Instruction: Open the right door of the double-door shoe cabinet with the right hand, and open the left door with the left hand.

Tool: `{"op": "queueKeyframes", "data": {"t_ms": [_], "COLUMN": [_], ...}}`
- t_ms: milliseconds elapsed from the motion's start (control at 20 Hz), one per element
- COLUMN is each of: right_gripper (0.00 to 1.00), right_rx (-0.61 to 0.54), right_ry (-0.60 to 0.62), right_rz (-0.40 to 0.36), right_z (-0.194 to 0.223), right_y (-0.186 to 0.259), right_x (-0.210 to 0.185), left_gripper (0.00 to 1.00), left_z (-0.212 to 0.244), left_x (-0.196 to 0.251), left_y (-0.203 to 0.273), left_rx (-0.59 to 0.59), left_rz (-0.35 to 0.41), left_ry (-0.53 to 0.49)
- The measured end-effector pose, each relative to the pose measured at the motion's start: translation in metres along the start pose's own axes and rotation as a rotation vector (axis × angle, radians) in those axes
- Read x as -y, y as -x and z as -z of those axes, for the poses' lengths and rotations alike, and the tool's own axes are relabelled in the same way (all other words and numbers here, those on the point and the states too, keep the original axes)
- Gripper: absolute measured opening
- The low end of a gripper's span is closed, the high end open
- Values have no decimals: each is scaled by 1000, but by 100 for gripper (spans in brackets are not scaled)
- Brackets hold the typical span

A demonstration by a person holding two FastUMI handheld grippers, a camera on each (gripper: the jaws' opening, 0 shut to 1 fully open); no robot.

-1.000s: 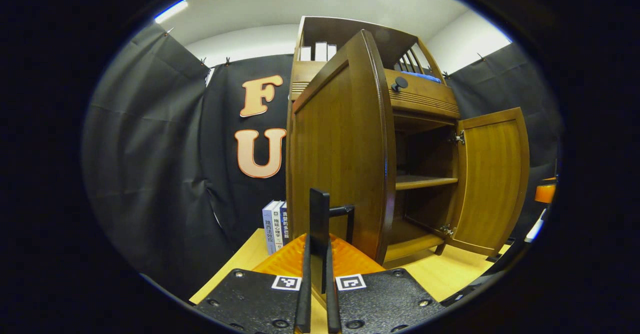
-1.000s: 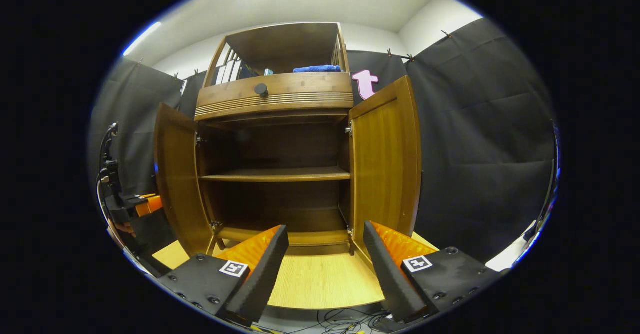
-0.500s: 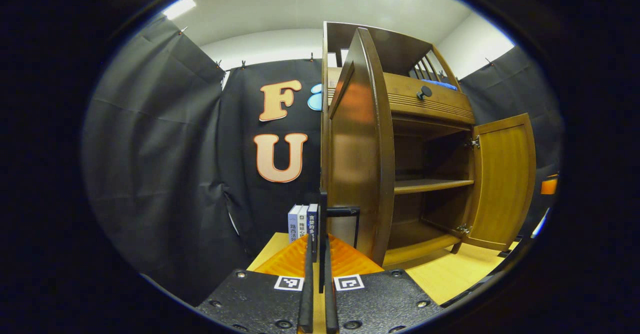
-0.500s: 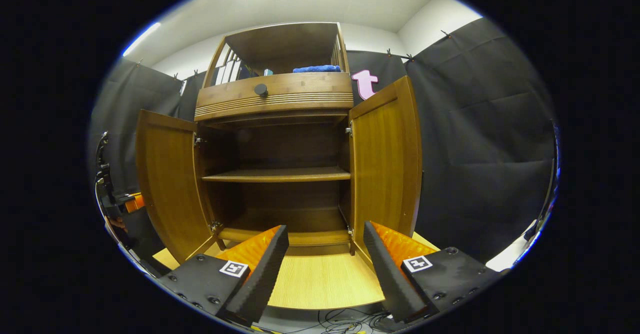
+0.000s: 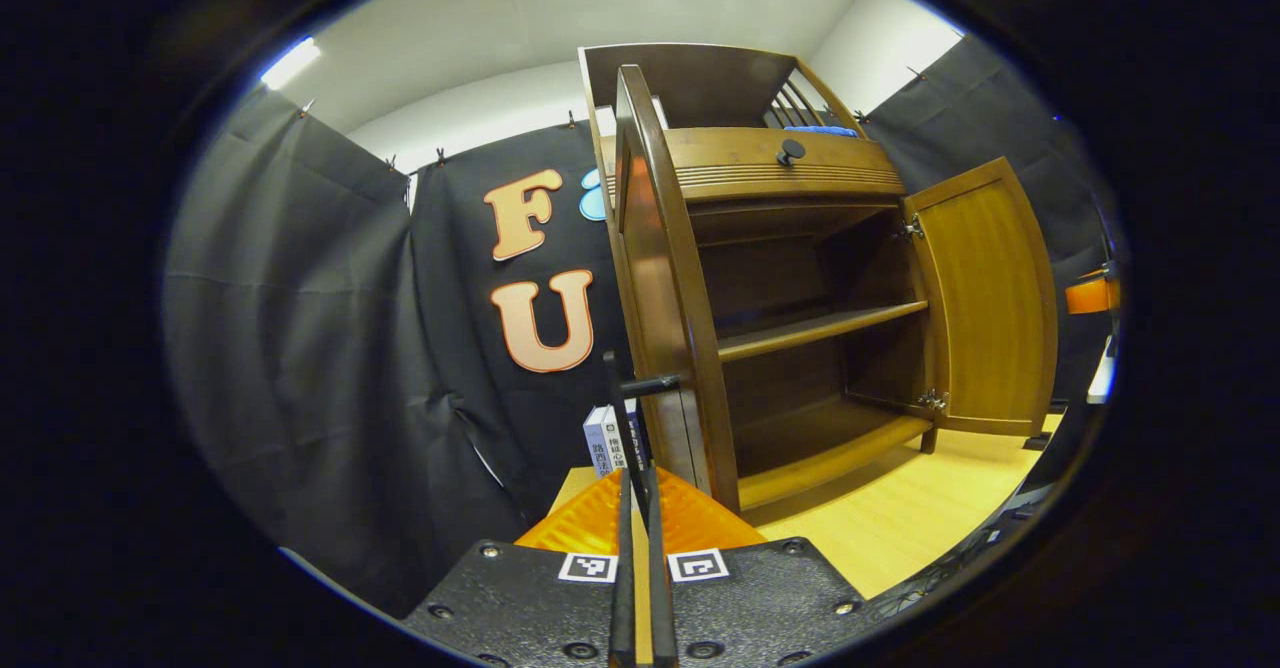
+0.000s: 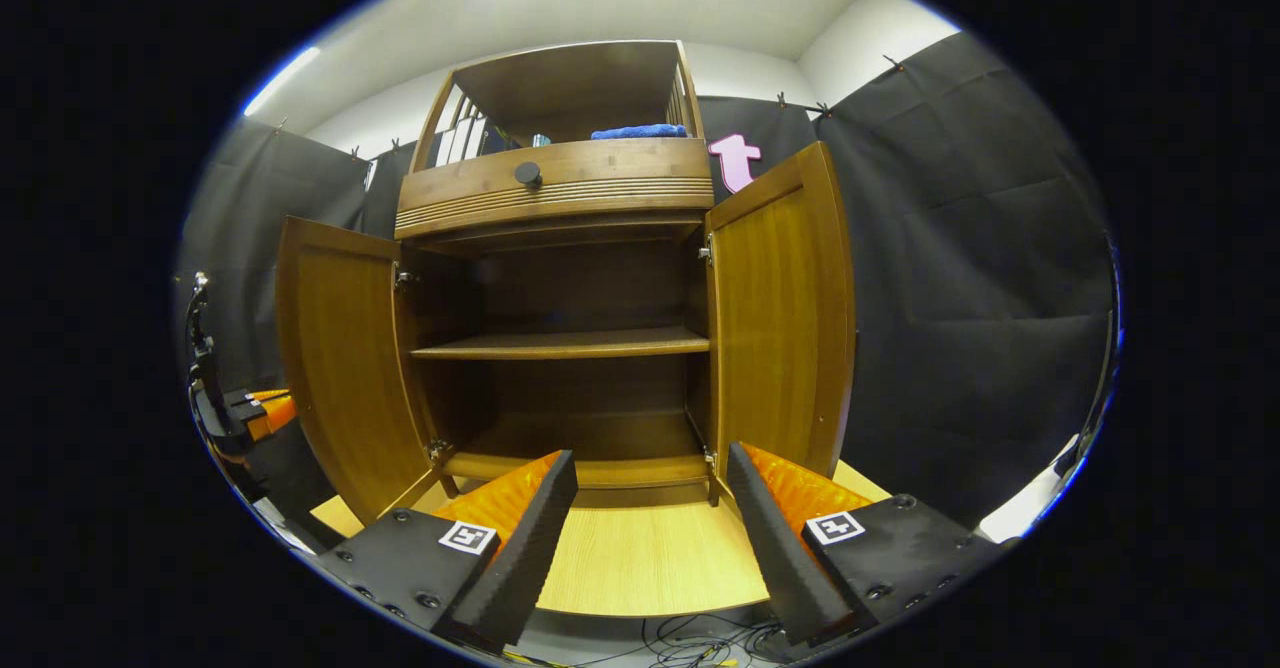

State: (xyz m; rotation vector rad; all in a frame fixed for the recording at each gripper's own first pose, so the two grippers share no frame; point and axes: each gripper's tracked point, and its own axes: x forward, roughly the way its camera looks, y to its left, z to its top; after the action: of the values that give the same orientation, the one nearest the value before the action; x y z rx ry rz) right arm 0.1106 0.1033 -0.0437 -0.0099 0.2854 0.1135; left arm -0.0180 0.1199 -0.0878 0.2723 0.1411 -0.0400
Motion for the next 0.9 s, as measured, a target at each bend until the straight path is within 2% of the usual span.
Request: {"op": "queueKeyframes", "data": {"t_ms": [100,150,350,400,450,500,550,700,900], "right_gripper": [89,97,97,97,97,89,89,89,89], "right_rx": [2,11,47,52,54,56,57,52,53], "right_ry": [-4,-2,-8,-12,-14,-15,-16,-15,-9], "right_rz": [5,12,29,31,32,35,38,43,67], "right_z": [1,-1,-11,-13,-13,-13,-13,-10,-10], "right_y": [-3,-5,-12,-13,-14,-14,-14,-7,1], "right_x": [1,2,4,4,4,5,6,9,20], "left_gripper": [2,7,2,6,5,3,0,2,2], "left_z": [1,2,-10,-13,-17,-22,-25,-39,-53], "left_x": [1,4,20,29,43,54,65,97,155], "left_y": [11,16,34,37,40,42,43,38,39], "left_rx": [0,-4,6,7,9,15,22,44,45], "left_rz": [-18,-28,-29,-13,14,37,65,135,269], "left_ry": [67,96,145,172,200,222,235,265,358]}}
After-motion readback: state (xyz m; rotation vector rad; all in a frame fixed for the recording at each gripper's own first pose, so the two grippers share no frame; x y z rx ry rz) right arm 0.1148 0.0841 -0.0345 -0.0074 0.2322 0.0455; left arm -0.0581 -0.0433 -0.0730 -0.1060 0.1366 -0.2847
